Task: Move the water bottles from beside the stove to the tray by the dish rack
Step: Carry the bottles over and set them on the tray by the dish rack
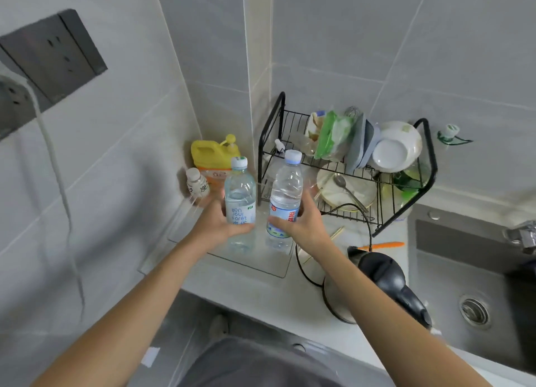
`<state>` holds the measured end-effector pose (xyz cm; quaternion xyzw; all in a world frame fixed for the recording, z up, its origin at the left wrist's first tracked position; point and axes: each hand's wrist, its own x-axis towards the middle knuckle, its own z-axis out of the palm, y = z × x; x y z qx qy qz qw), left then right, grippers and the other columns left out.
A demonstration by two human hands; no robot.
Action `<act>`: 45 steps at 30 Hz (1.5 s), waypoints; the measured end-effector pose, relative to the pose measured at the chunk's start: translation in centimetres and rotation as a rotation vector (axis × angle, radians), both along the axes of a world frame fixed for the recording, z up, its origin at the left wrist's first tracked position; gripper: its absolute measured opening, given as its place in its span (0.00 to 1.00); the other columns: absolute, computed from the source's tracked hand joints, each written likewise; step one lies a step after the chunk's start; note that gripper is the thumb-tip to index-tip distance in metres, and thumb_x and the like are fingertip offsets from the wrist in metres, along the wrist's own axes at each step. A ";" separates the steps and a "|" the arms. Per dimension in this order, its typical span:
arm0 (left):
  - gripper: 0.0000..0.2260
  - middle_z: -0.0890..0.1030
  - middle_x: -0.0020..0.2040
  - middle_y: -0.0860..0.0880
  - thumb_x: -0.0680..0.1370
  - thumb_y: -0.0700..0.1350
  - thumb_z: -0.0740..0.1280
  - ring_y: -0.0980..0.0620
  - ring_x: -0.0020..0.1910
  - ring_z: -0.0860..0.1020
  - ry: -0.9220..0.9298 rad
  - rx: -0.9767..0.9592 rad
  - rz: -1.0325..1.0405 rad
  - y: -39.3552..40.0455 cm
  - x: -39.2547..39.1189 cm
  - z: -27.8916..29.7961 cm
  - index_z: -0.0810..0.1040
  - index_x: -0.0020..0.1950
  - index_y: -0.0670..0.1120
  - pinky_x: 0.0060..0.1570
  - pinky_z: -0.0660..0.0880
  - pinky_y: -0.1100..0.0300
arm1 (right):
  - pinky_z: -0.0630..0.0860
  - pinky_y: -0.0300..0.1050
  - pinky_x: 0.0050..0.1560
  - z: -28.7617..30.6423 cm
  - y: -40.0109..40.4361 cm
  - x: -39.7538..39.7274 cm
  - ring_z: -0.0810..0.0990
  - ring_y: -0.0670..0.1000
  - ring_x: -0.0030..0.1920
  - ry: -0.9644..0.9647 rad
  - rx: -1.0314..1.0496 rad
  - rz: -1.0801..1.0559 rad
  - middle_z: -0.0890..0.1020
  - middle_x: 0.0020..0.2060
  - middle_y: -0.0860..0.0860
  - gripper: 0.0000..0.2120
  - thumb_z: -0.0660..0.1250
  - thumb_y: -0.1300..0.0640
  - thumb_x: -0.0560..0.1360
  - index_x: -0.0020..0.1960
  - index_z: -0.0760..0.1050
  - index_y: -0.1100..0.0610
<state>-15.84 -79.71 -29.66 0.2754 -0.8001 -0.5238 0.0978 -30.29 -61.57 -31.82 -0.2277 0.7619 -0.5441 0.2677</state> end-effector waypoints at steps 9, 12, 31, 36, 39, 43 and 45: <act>0.31 0.87 0.53 0.57 0.65 0.41 0.86 0.67 0.48 0.84 -0.168 0.118 -0.184 -5.8 -6.8 -6.6 0.79 0.65 0.49 0.51 0.79 0.66 | 0.83 0.60 0.58 -4.2 -3.5 -1.5 0.86 0.49 0.55 0.087 0.196 -0.111 0.86 0.55 0.43 0.40 0.83 0.44 0.59 0.66 0.69 0.42; 0.34 0.87 0.54 0.58 0.62 0.43 0.86 0.64 0.52 0.85 -0.166 0.154 -0.220 -6.4 -8.0 -7.8 0.79 0.65 0.53 0.58 0.81 0.58 | 0.83 0.59 0.54 -5.0 -4.7 -1.5 0.85 0.52 0.53 0.146 0.281 -0.137 0.85 0.54 0.44 0.41 0.83 0.40 0.59 0.67 0.68 0.42; 0.24 0.86 0.47 0.56 0.60 0.52 0.83 0.53 0.48 0.84 -0.173 -0.050 -0.298 -7.6 -11.4 -9.3 0.80 0.53 0.56 0.51 0.81 0.53 | 0.61 0.51 0.56 -7.0 -6.0 -4.3 0.73 0.55 0.61 0.514 0.694 -0.088 0.82 0.53 0.50 0.35 0.78 0.32 0.65 0.63 0.75 0.50; 0.23 0.85 0.47 0.56 0.62 0.46 0.85 0.53 0.49 0.83 -0.123 -0.130 -0.345 -7.4 -12.2 -9.0 0.80 0.52 0.55 0.48 0.79 0.57 | 0.61 0.52 0.56 -6.4 -5.9 -5.0 0.73 0.55 0.62 0.510 0.664 -0.083 0.82 0.54 0.48 0.36 0.79 0.36 0.66 0.67 0.72 0.49; 0.25 0.84 0.49 0.55 0.63 0.44 0.86 0.53 0.49 0.82 -0.107 -0.188 -0.379 -7.2 -12.3 -8.9 0.78 0.53 0.57 0.44 0.74 0.60 | 0.62 0.52 0.60 -5.5 -5.9 -5.4 0.72 0.55 0.65 0.520 0.598 -0.081 0.82 0.57 0.48 0.31 0.81 0.41 0.67 0.63 0.74 0.51; 0.25 0.78 0.55 0.50 0.65 0.44 0.86 0.51 0.52 0.79 -0.047 -0.220 -0.391 -7.2 -12.4 -8.7 0.81 0.58 0.51 0.51 0.73 0.60 | 0.73 0.57 0.60 -5.0 -5.4 -5.6 0.76 0.56 0.59 0.542 0.533 -0.031 0.77 0.57 0.48 0.27 0.83 0.45 0.65 0.57 0.76 0.53; 0.25 0.75 0.55 0.49 0.66 0.47 0.85 0.51 0.52 0.77 -0.026 -0.262 -0.397 -7.7 -12.5 -8.4 0.82 0.60 0.47 0.54 0.72 0.60 | 0.78 0.56 0.53 -4.7 -5.0 -5.7 0.78 0.55 0.52 0.558 0.470 -0.031 0.76 0.54 0.48 0.25 0.83 0.47 0.67 0.56 0.76 0.53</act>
